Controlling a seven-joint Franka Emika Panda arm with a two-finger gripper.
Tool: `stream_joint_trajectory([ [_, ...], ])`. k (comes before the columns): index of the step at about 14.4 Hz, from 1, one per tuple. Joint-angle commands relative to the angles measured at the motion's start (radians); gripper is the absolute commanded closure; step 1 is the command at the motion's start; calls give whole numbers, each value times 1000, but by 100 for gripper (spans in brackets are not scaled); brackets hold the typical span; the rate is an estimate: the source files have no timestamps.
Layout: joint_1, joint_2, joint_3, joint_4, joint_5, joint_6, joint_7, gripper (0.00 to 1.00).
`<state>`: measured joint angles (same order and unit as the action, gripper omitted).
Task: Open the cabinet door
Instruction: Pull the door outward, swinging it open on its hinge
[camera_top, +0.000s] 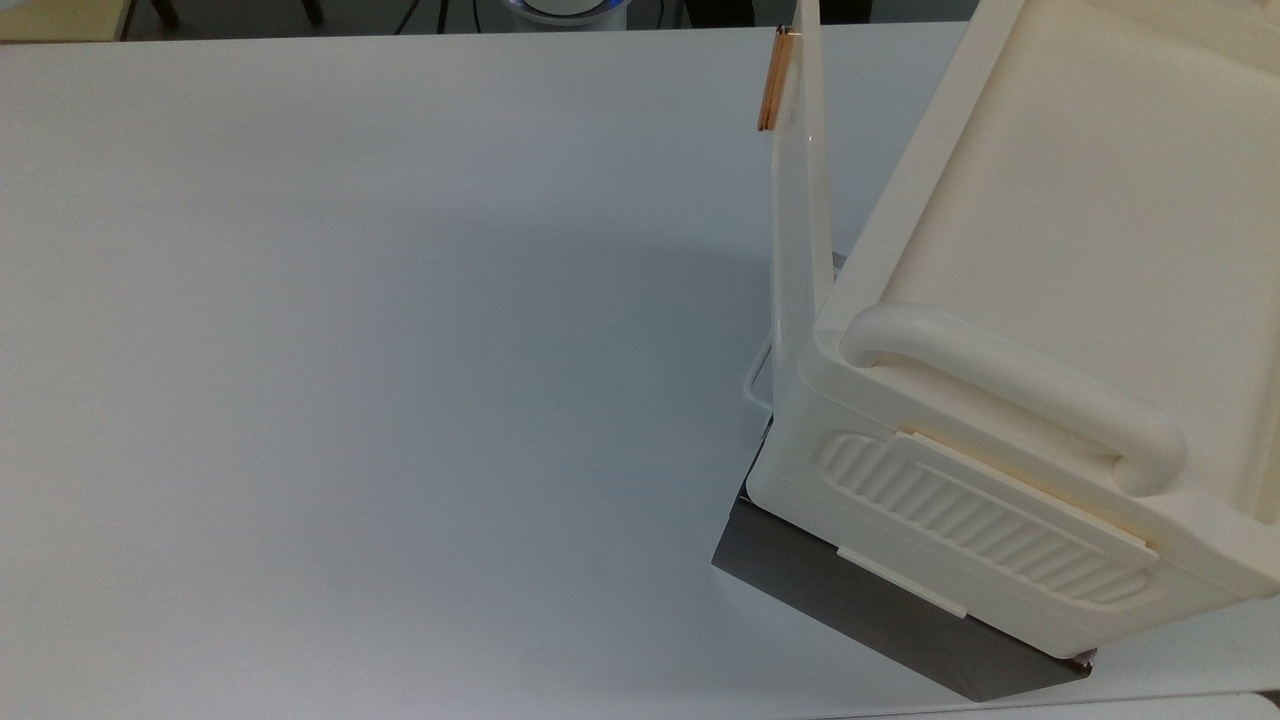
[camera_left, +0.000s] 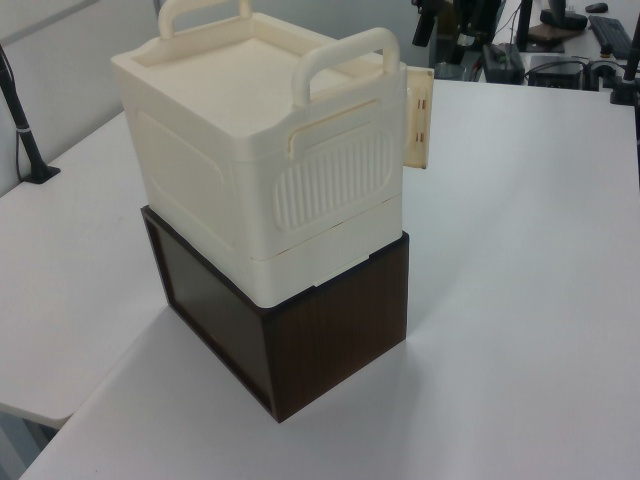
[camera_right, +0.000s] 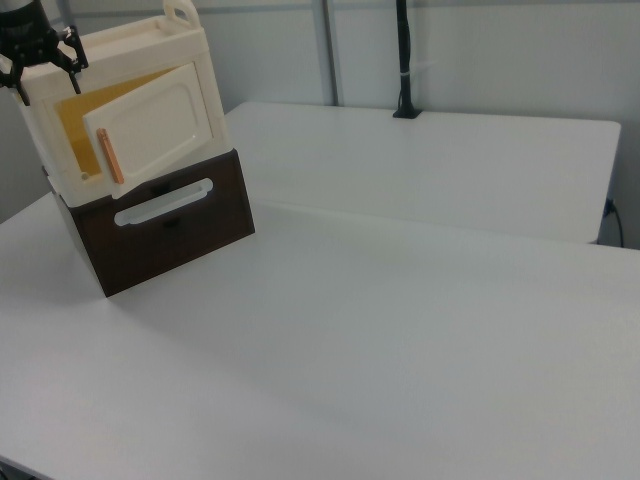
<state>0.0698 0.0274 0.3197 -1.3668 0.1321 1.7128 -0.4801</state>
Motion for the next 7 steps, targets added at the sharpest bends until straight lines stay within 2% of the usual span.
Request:
stream_joint_trajectory([
  [1, -1, 20, 5, -31, 26, 42, 18, 18],
  [6, -16, 43, 1, -115, 12, 100, 15, 18],
  [7, -43, 51, -4, -117, 11, 102, 14, 18],
])
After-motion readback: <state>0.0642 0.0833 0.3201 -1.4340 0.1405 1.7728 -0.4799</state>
